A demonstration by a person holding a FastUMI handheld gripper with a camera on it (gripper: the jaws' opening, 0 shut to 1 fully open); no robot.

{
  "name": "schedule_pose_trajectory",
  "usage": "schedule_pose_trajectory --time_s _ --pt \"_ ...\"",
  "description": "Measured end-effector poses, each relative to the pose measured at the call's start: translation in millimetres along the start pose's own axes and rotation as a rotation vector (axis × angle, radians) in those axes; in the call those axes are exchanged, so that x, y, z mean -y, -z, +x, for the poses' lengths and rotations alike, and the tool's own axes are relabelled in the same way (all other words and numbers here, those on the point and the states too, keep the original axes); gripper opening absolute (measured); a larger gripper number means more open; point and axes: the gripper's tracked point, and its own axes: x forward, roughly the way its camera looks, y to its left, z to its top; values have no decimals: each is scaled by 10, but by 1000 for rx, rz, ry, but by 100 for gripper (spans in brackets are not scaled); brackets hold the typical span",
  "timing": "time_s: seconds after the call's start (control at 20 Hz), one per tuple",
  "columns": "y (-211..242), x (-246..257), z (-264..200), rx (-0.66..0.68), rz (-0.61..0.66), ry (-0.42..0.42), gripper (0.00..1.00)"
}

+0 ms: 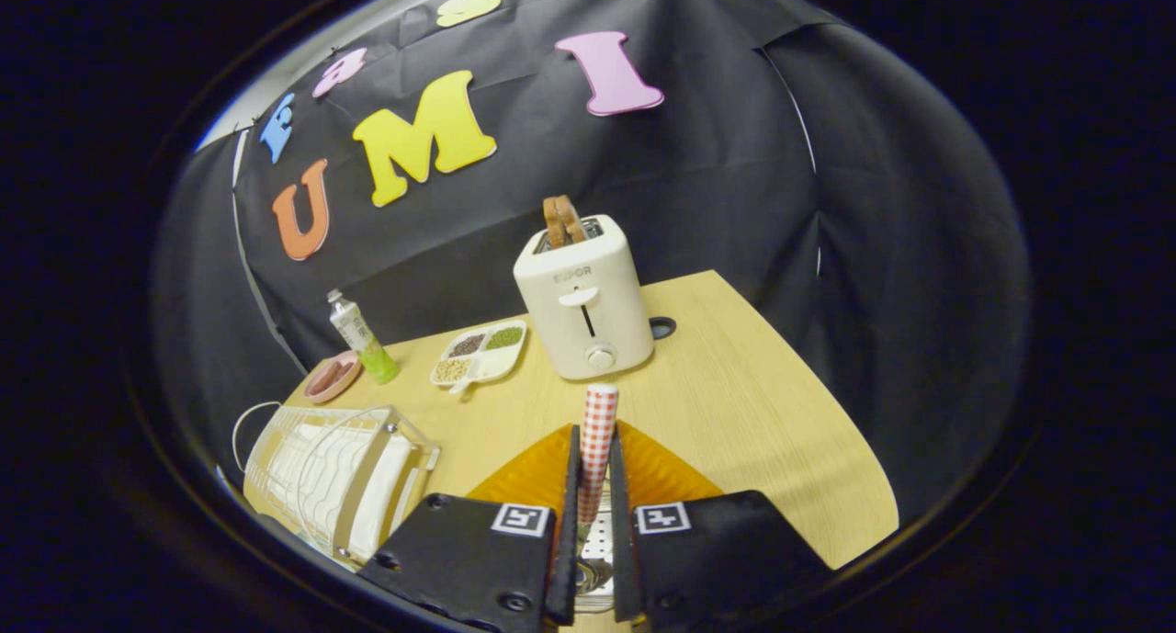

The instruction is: Take the plate from the dish rack, then take the spoon from the basket and place it into the plate.

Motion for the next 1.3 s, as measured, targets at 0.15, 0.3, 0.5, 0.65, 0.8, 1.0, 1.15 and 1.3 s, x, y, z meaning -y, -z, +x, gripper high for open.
schedule_pose_trajectory --time_s 0.15,0.3,0.5,0.65,0.8,1.0,1.15,1.3 --pt "-70 -121 -223 34 5 -19 15" --pt "-270 -225 -515 139 -24 -13 9" --pt "-640 -398 -1026 323 -131 41 8" --pt "-739 -731 -1503 429 -204 43 8" --pt "-485 -1297 -1876 480 -272 -32 8" --pt "102 -2087 -2138 501 -374 -120 8" --pt "584 -2608 -2167 495 -436 -182 8" --pt "1010 -3031 -2071 493 -489 -240 8"
